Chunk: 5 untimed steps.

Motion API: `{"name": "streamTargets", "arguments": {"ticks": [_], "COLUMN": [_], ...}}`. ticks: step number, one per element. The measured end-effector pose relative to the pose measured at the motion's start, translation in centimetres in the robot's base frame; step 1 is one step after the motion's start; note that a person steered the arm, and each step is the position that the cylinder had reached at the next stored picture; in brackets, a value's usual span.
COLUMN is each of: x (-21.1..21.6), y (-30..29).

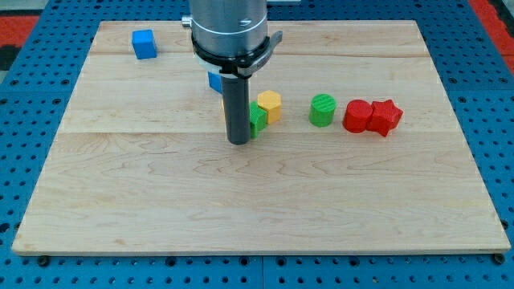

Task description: Move the green star to the top center of the board

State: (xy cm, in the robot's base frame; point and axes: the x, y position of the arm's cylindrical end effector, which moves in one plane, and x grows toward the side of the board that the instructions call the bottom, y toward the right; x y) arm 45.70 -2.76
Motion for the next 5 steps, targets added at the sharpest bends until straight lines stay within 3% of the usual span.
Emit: {"name": "streamTargets", "arguments": {"ticks": [2, 3, 5], "x": [-3.4, -6.8, -9.2], "y": [3.3, 2.4, -0.5]}}
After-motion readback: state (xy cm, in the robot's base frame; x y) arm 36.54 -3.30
